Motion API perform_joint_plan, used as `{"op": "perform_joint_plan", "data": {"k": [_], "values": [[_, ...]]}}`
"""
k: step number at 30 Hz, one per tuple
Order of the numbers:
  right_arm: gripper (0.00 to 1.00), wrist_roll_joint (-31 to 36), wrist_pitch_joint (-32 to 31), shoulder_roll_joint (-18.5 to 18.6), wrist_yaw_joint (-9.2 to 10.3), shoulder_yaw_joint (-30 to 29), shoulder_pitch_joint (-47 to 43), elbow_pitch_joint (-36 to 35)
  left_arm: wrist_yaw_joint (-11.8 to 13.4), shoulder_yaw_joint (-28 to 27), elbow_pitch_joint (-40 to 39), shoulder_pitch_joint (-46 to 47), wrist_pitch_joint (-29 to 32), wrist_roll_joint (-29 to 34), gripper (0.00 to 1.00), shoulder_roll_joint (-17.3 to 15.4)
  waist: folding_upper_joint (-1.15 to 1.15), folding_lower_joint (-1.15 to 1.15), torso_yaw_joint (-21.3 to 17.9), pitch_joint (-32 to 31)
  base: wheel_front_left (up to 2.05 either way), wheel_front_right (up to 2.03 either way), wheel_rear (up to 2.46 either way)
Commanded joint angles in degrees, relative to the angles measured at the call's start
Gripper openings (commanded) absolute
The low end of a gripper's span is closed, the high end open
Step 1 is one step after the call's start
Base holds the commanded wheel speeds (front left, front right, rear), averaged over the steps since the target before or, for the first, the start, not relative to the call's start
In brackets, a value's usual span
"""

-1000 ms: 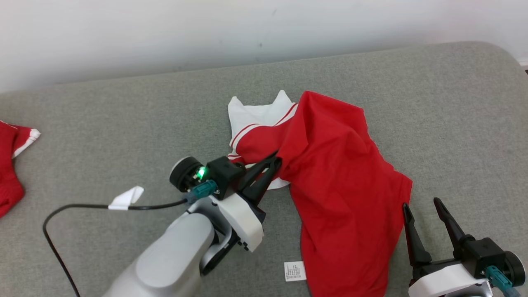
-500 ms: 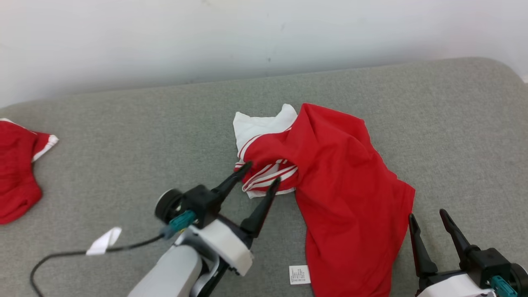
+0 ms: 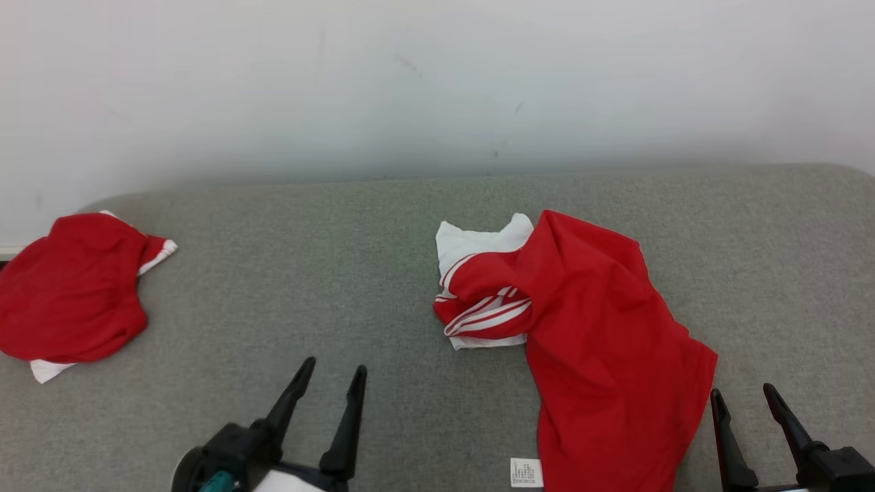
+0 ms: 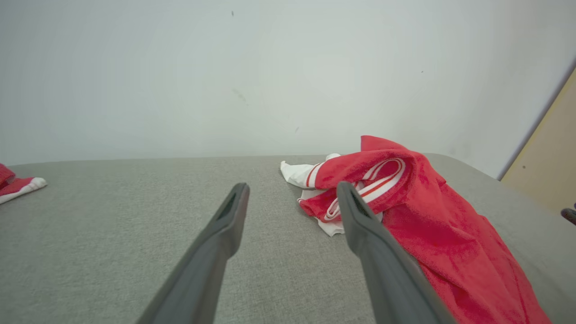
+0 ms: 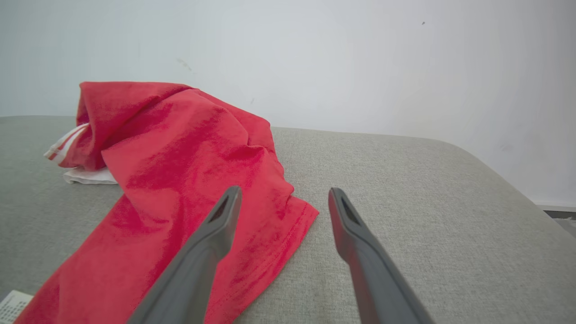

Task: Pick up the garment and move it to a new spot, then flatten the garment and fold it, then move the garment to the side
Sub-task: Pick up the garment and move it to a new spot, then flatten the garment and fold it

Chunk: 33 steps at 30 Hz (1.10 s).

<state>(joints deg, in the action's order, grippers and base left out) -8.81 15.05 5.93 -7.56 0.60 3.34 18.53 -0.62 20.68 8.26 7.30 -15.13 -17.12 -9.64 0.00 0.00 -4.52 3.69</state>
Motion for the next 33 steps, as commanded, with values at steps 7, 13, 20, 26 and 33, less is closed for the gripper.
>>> {"op": "perform_joint_plan", "data": {"k": [7,13,20,26,33], "values": [[1.0,0.9,0.2,-0.2,0.14,-0.7,-2.4,-0.6,-1.7,-10.2,-4.2,-10.2,0.0,3.4,1.0,2.6,0.0,0.0,2.1,-3.1,0.0,0.0,0.0],[1.0,0.8,0.2,-0.4,0.14,-0.5,-3.4,-0.3,-3.4,-15.0,-5.1,-13.6,0.0,5.2,1.0,4.1,0.0,0.0,2.3,-4.1,0.0,0.0,0.0],[1.0,0.5,0.2,-0.5,0.14,-1.1,-4.2,0.4,-5.1,-17.7,-5.8,-17.2,0.0,7.7,1.0,5.7,0.0,0.0,2.0,-5.3,0.0,0.0,0.0],[1.0,0.3,0.2,-0.2,0.14,-1.4,-4.4,0.7,-5.8,-18.7,-5.8,-17.9,0.0,8.7,1.0,6.3,0.0,0.0,2.0,-5.7,0.0,0.0,0.0],[1.0,0.3,0.2,-0.3,0.15,-1.5,-4.0,0.8,-6.3,-18.9,-5.3,-17.9,0.0,8.9,1.0,6.5,0.0,0.0,2.0,-5.7,0.0,0.0,0.0]]}}
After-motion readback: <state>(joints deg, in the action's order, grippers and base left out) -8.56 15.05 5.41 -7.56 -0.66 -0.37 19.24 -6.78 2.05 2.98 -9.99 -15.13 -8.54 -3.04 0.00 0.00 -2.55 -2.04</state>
